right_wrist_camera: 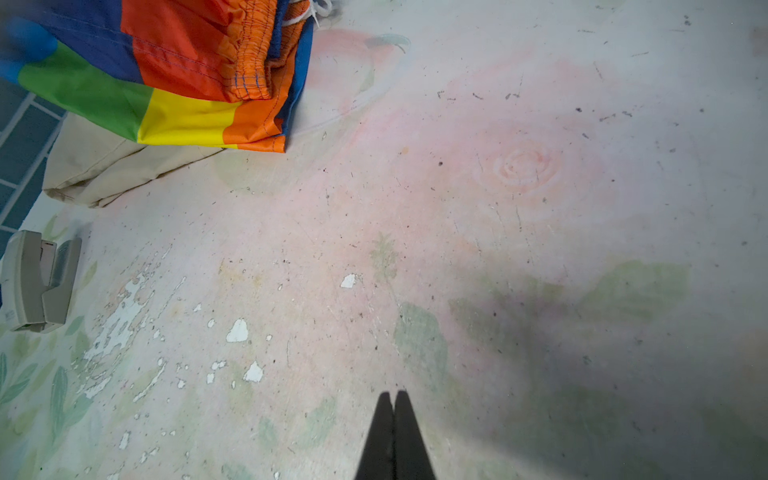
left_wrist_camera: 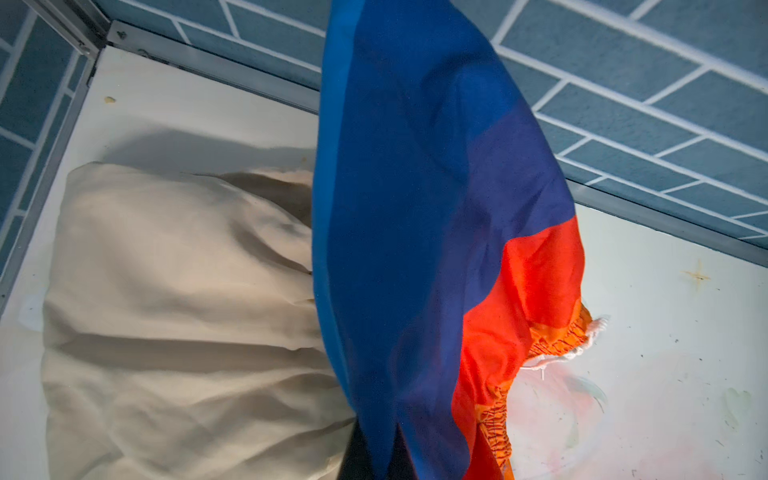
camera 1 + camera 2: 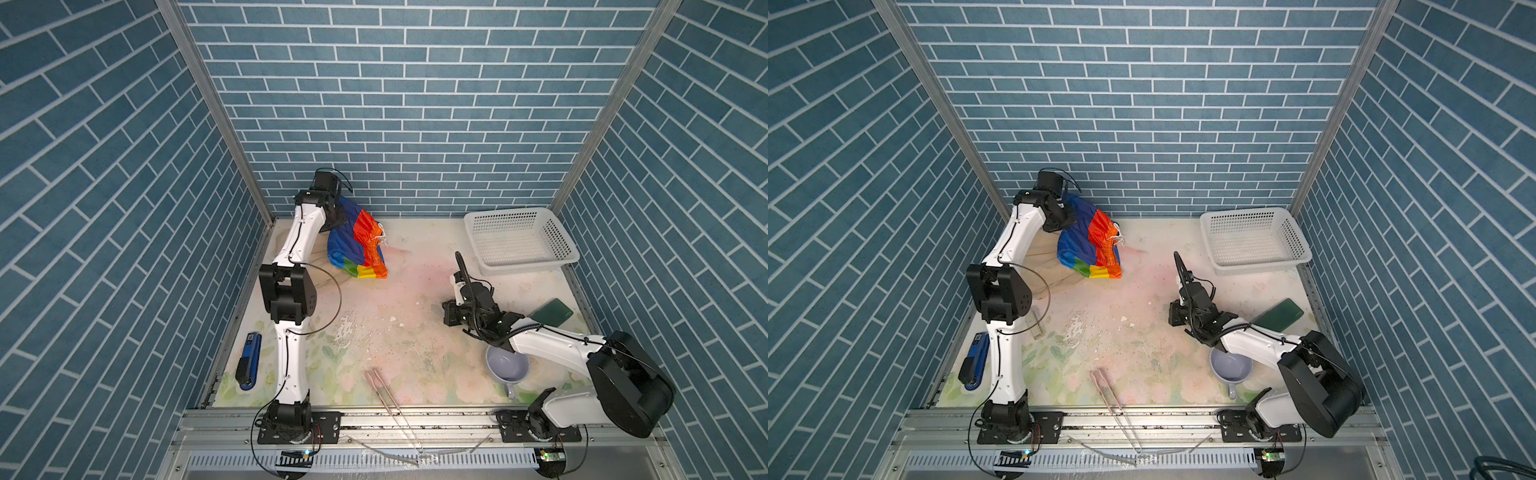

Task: Fold and stack the shorts
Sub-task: 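Carry the rainbow shorts onto the beige shorts with the left gripper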

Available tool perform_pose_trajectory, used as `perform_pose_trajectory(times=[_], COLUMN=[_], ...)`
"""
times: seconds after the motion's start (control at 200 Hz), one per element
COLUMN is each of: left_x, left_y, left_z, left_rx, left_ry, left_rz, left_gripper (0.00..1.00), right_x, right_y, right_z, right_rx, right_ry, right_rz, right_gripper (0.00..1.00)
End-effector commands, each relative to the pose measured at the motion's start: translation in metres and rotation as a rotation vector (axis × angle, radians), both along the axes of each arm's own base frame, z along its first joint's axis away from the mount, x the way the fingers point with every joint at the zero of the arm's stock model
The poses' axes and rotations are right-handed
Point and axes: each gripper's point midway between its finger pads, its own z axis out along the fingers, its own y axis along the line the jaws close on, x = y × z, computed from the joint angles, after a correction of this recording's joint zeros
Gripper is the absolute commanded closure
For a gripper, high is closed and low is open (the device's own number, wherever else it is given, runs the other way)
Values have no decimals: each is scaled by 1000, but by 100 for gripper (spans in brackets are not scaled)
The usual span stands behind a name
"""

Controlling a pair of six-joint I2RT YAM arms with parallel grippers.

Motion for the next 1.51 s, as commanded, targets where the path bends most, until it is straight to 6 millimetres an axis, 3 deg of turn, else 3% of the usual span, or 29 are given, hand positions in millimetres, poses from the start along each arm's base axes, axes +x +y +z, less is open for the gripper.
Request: perform_pose_trajectory(times=[0.0,0.41,0.685,0.825,1.025,1.235,1.5], left_x=[-7,-18,-37,-49,-59,-53,-42], left_y=[7,21,53,85,125,147,157], left_z=[44,75,68,42,-22,-82,-114], left_rx=[5,29,32,8,-38,-107,-97], left_ry=[-73,-104,-80,-67,23,123,201], left_rz=[4,19,68,130,198,212,182], left_gripper=[100,100,100,100,100,100,99], right_x=[-2,-2,-2,-3,-3,-4,-4], right_y=[-2,3,3,3,4,4,3], right_z=[0,-4,-7,-9,-11,-13,-19], right_rx=[34,55,54,56,55,55,47], right_ry=[12,31,40,46,55,65,87], right_rz=[-19,-15,-15,-11,-7,-11,-28], right_gripper=[100,100,100,100,100,100,100])
